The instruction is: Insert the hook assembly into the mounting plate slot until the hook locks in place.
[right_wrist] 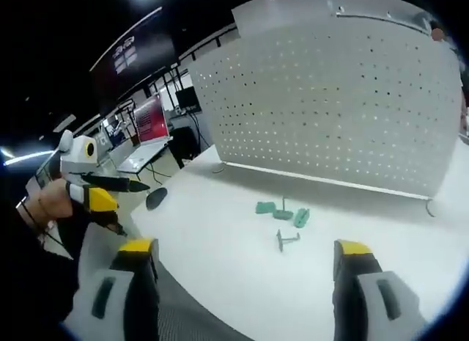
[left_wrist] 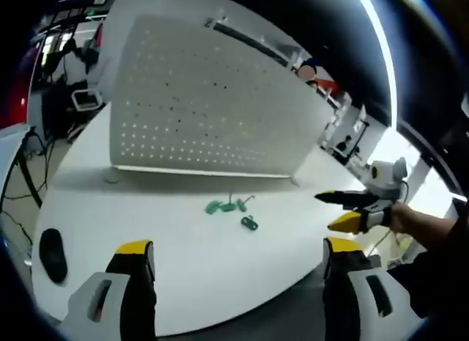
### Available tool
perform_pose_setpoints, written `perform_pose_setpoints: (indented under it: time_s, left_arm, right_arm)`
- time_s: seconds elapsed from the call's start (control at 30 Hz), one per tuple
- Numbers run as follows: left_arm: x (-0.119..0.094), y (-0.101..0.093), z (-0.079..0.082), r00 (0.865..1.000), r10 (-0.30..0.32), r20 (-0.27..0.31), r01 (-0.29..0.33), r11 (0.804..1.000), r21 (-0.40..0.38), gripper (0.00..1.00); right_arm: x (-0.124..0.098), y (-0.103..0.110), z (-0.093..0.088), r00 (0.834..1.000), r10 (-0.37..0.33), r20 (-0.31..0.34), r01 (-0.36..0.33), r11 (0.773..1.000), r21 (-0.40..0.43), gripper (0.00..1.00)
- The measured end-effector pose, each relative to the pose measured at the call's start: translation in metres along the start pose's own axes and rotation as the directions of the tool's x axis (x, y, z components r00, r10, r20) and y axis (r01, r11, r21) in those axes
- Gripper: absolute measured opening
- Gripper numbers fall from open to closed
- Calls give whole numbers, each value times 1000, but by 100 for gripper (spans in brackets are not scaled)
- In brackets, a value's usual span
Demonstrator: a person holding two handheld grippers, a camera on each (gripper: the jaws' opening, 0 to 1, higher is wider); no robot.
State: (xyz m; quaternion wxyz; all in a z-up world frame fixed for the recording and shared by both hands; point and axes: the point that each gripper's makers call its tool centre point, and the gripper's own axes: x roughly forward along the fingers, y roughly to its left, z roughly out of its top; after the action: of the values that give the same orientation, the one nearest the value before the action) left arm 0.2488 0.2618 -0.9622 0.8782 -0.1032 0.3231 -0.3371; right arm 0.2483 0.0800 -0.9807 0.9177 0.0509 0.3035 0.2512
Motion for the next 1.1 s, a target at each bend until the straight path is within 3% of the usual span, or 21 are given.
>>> perform_pose_setpoints:
  time_s: [0.4, 0.57, 1.1]
  left_arm:
    - [2, 2, -1, 1000, 4, 0, -4, 1000, -4, 99]
    - [2, 3, -1, 1000, 4, -2, -4, 1000, -5, 99]
    - [3, 5, -6, 999, 19, -37, -17, 999, 33, 99]
  right_arm:
    - [-2, -7, -8, 999, -34, -33, 33, 999, -31, 96]
    - [-1, -6, -10, 999, -19, -46, 19, 1000, 0, 96]
    - [-2, -8, -9, 999, -33, -39, 32, 999, -15, 94]
